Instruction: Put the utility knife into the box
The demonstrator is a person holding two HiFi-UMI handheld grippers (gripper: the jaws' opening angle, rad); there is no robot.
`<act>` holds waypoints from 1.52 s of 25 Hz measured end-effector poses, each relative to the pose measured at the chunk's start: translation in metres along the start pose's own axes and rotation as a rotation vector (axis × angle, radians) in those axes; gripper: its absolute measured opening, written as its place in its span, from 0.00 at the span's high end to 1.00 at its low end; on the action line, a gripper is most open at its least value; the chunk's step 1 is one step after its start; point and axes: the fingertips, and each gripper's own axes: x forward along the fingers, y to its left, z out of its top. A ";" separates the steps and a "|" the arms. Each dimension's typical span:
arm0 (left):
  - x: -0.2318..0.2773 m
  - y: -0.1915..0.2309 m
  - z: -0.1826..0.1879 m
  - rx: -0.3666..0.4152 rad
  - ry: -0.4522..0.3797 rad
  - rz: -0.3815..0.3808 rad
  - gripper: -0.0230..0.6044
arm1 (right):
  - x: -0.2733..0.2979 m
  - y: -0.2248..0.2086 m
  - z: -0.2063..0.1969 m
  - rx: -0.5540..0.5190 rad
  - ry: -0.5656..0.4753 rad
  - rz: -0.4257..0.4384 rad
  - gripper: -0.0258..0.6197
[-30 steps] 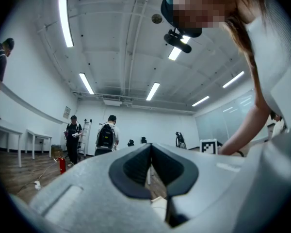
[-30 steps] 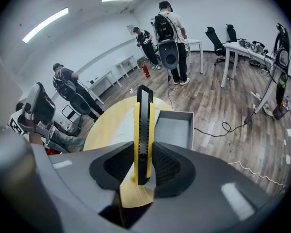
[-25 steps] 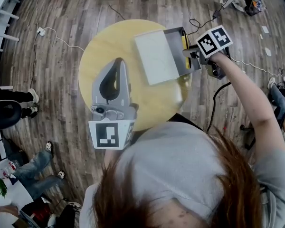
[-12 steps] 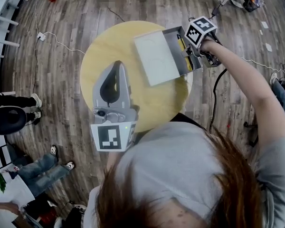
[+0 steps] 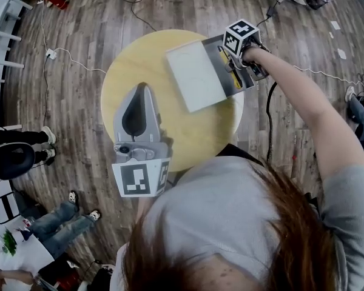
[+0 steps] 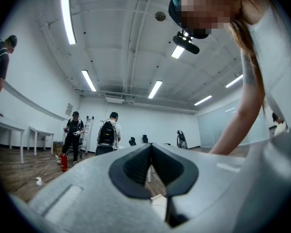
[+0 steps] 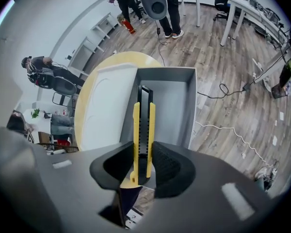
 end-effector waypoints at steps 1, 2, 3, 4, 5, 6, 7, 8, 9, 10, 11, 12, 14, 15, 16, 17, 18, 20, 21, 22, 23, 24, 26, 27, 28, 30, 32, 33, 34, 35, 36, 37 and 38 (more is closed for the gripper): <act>0.001 0.001 -0.001 0.002 0.003 0.000 0.97 | 0.004 -0.001 0.001 -0.007 0.012 -0.009 0.78; 0.003 0.001 -0.002 0.003 0.006 0.001 0.97 | 0.009 -0.003 0.003 -0.014 0.024 -0.017 0.78; 0.004 0.001 -0.003 0.003 0.007 0.002 0.97 | 0.013 -0.005 0.003 -0.021 0.035 -0.022 0.78; 0.004 0.001 -0.003 0.001 0.009 0.003 0.97 | 0.016 -0.006 0.004 -0.027 0.043 -0.028 0.78; 0.004 0.001 -0.004 0.000 0.011 0.004 0.97 | 0.019 -0.006 0.004 -0.035 0.048 -0.035 0.78; 0.003 0.002 -0.005 -0.003 0.014 0.005 0.97 | 0.022 -0.006 0.004 -0.044 0.051 -0.044 0.78; 0.001 0.002 -0.006 -0.007 0.019 0.006 0.97 | 0.024 -0.005 0.004 -0.052 0.056 -0.053 0.77; -0.001 0.002 -0.007 -0.009 0.024 0.007 0.97 | 0.027 -0.004 0.004 -0.057 0.060 -0.060 0.78; -0.002 0.001 -0.008 -0.010 0.029 0.008 0.97 | 0.030 -0.004 0.004 -0.058 0.065 -0.065 0.78; -0.004 0.001 -0.010 -0.012 0.034 0.012 0.97 | 0.033 -0.004 0.003 -0.054 0.067 -0.067 0.78; -0.005 0.001 -0.011 -0.014 0.039 0.016 0.97 | 0.034 -0.004 0.003 -0.050 0.067 -0.068 0.78; -0.006 0.001 -0.012 -0.016 0.043 0.020 0.97 | 0.036 -0.004 0.003 -0.046 0.064 -0.070 0.78; -0.007 0.002 -0.012 -0.017 0.048 0.025 0.97 | 0.037 -0.005 0.005 -0.036 0.055 -0.074 0.78; -0.006 0.002 -0.013 -0.015 0.049 0.027 0.97 | 0.038 -0.006 0.006 -0.031 0.052 -0.074 0.78; -0.006 0.002 -0.013 -0.013 0.050 0.028 0.97 | 0.039 -0.007 0.006 -0.025 0.050 -0.072 0.78; -0.005 0.002 -0.013 -0.012 0.051 0.029 0.97 | 0.040 -0.007 0.006 -0.020 0.050 -0.070 0.77; -0.005 0.003 -0.014 -0.014 0.051 0.029 0.97 | 0.041 -0.007 0.007 -0.016 0.050 -0.067 0.78; -0.004 0.004 -0.015 -0.025 0.054 0.030 0.97 | 0.044 -0.007 0.009 -0.010 0.050 -0.062 0.77; -0.003 0.005 -0.016 -0.031 0.056 0.032 0.97 | 0.045 -0.008 0.009 -0.008 0.051 -0.062 0.78; -0.003 0.004 -0.017 -0.035 0.059 0.033 0.97 | 0.045 -0.010 0.008 -0.006 0.053 -0.065 0.78; -0.003 0.003 -0.018 -0.037 0.061 0.033 0.97 | 0.046 -0.012 0.007 -0.003 0.055 -0.069 0.78; -0.003 0.003 -0.019 -0.038 0.062 0.033 0.97 | 0.046 -0.014 0.006 0.001 0.056 -0.074 0.78; -0.004 0.005 -0.019 -0.038 0.064 0.033 0.97 | 0.048 -0.015 0.006 0.012 0.057 -0.078 0.78; -0.004 0.007 -0.018 -0.036 0.065 0.035 0.97 | 0.050 -0.014 0.006 0.016 0.060 -0.076 0.78; -0.005 0.007 -0.018 -0.034 0.066 0.038 0.97 | 0.052 -0.014 0.005 0.016 0.063 -0.074 0.78; -0.005 0.006 -0.019 -0.032 0.065 0.040 0.97 | 0.054 -0.015 0.004 0.014 0.066 -0.072 0.77; -0.004 0.004 -0.018 -0.032 0.065 0.038 0.97 | 0.053 -0.017 0.004 0.017 0.065 -0.072 0.77; -0.004 0.004 -0.018 -0.032 0.065 0.037 0.97 | 0.053 -0.017 0.005 0.019 0.065 -0.070 0.77; -0.003 0.004 -0.018 -0.032 0.065 0.037 0.97 | 0.053 -0.017 0.005 0.022 0.063 -0.068 0.77; -0.003 0.004 -0.017 -0.032 0.064 0.036 0.97 | 0.053 -0.017 0.006 0.026 0.062 -0.065 0.77; -0.003 0.004 -0.017 -0.031 0.064 0.036 0.97 | 0.053 -0.017 0.006 0.030 0.061 -0.063 0.77; -0.003 0.004 -0.017 -0.031 0.064 0.035 0.97 | 0.053 -0.017 0.007 0.033 0.062 -0.064 0.78; -0.002 0.005 -0.017 -0.032 0.065 0.034 0.97 | 0.053 -0.018 0.007 0.032 0.065 -0.067 0.77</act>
